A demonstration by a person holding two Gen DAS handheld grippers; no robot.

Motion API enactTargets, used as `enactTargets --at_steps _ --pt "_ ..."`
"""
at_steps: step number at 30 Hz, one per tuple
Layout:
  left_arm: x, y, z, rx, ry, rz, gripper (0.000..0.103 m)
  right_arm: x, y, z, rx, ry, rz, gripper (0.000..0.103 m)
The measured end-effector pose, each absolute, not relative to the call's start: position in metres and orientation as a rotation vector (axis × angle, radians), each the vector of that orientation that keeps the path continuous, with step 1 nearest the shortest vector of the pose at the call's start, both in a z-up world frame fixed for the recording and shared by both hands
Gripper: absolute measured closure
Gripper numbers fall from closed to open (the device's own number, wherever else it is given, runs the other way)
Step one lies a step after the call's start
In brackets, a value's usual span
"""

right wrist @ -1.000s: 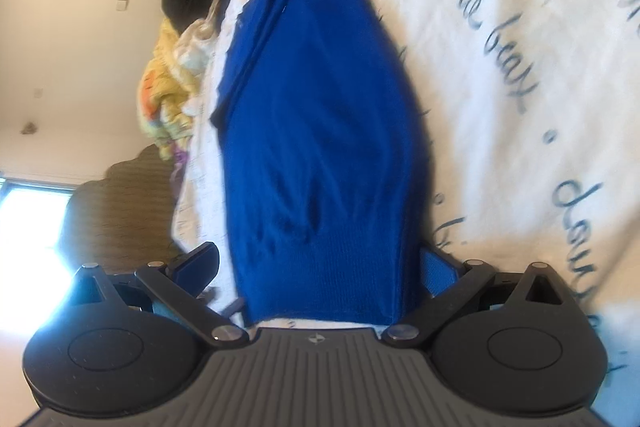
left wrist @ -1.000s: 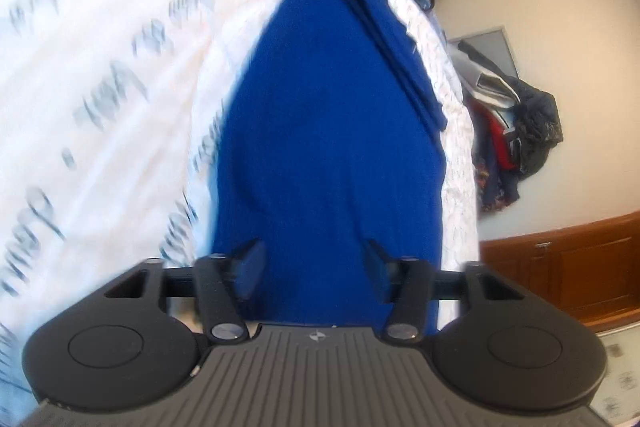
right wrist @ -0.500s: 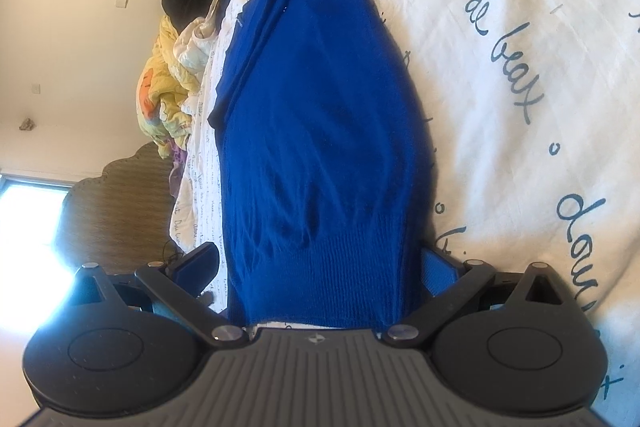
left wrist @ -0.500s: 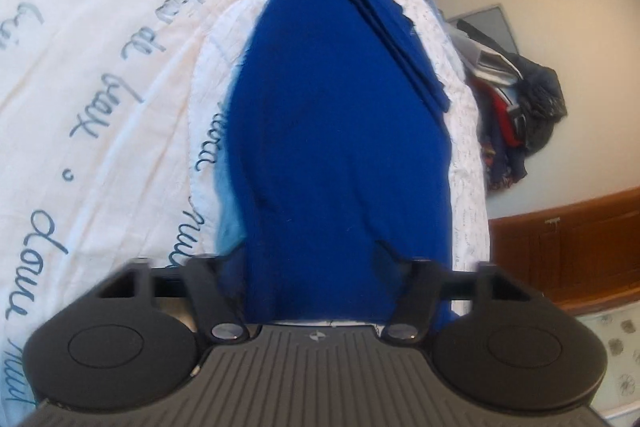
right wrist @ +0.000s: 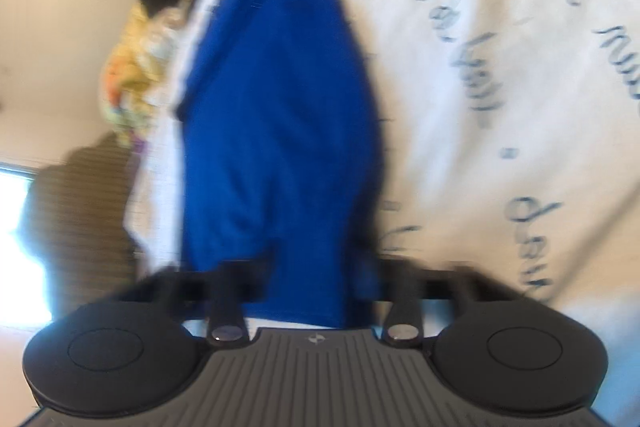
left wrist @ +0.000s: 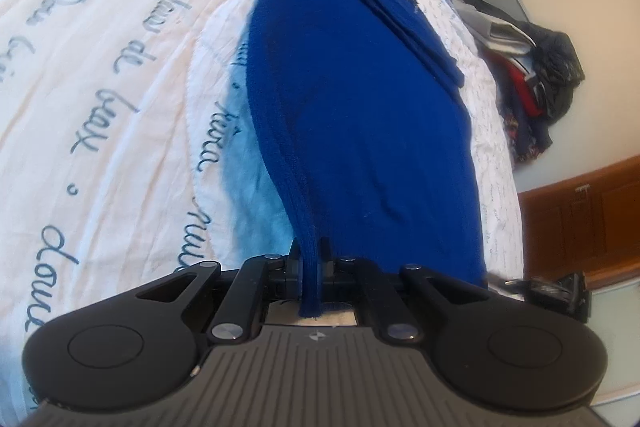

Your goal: Fold small clothes

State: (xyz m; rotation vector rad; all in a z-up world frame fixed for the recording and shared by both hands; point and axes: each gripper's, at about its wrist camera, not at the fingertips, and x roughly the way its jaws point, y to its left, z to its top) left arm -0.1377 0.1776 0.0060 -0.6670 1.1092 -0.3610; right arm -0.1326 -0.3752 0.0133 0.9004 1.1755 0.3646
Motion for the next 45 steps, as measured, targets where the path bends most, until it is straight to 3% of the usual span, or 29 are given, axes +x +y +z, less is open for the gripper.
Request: enactTargets --at_steps 4,11,18,25,28,29,30,31,32,33,34,36,40,45 --pt "-0.134 0.176 0.01 -0.636 1.112 -0.373 0.099 -0.133 -0.378 0.01 0.894 1.151 0.348 0.096" --pt "-0.097 0.181 0.064 -0.684 0.945 -0.467 0.099 -0.093 -0.374 0.044 0.962 0.959 0.493 0.097" --pt "0.041 0.172 0.115 -0.613 0.715 -0.479 0.099 0.073 -0.382 0.064 1.003 0.758 0.515 0.097" --pt "0.194 0.142 0.11 -0.496 0.709 -0.336 0.1 0.226 -0.39 0.037 1.068 0.751 0.351 0.097" --pt "0.244 0.142 0.095 -0.456 0.69 -0.25 0.099 0.265 -0.395 0.021 1.174 0.685 0.291 0.087" --pt "0.256 0.142 0.092 -0.441 0.693 -0.246 0.091 0.274 -0.397 0.018 1.18 0.688 0.236 0.063" --pt "0.265 0.14 0.088 -0.419 0.72 -0.221 0.085 0.277 -0.396 0.017 1.153 0.71 0.174 0.028" --pt "0.268 0.14 0.085 -0.419 0.757 -0.188 0.065 0.276 -0.391 0.02 1.102 0.723 0.138 0.015" --pt "0.264 0.144 0.081 -0.424 0.76 -0.171 0.036 0.271 -0.384 0.025 1.027 0.718 0.164 0.015" --pt "0.255 0.147 0.081 -0.42 0.72 -0.178 0.022 0.266 -0.375 0.031 0.941 0.72 0.23 0.015" --pt "0.242 0.148 0.083 -0.395 0.667 -0.169 0.0 0.257 -0.365 0.038 0.855 0.726 0.288 0.015" --pt "0.222 0.151 0.088 -0.329 0.617 -0.135 0.001 0.243 -0.353 0.049 0.767 0.757 0.321 0.015" --pt "0.209 0.164 0.082 -0.351 0.686 -0.148 0.011 0.233 -0.354 0.046 0.932 0.835 0.429 0.015" --pt "0.21 0.148 0.072 -0.278 0.71 -0.156 0.011 0.26 -0.333 0.022 1.043 0.99 0.447 0.015"
